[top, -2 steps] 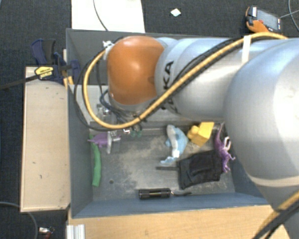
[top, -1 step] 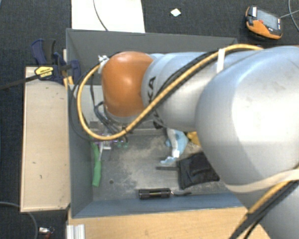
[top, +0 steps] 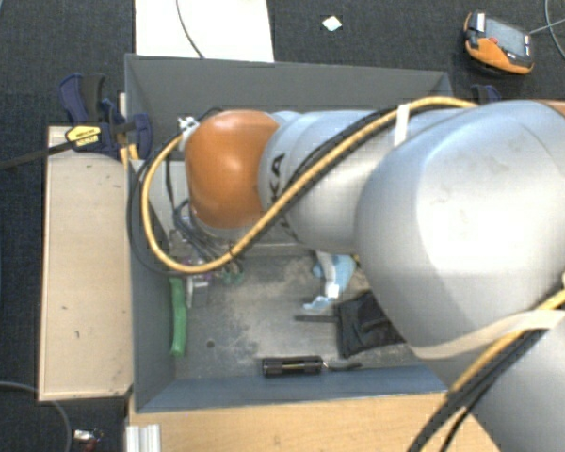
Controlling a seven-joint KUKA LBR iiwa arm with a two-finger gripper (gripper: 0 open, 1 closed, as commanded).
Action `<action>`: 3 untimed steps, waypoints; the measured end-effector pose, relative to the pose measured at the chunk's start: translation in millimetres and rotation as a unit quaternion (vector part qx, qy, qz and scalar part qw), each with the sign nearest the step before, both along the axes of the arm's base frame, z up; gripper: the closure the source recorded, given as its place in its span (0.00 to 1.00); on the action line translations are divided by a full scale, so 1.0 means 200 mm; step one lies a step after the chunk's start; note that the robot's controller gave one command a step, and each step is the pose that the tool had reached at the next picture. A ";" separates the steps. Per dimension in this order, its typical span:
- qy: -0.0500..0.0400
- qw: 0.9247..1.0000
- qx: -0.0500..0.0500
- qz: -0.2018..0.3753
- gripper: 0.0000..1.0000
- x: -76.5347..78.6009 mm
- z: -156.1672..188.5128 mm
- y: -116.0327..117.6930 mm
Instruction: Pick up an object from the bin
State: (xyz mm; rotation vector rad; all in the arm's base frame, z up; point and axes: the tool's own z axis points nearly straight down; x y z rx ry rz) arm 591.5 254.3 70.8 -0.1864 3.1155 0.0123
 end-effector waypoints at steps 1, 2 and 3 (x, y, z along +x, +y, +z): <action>0.010 0.990 -0.002 -0.141 1.00 -0.04 0.00 -0.07; 0.010 0.990 -0.002 -0.142 1.00 -0.04 0.00 -0.07; 0.012 0.990 -0.002 -0.142 1.00 -0.04 0.19 -0.07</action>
Offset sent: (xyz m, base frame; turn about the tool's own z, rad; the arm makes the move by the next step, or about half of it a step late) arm 0.0000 0.0000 0.0000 0.0000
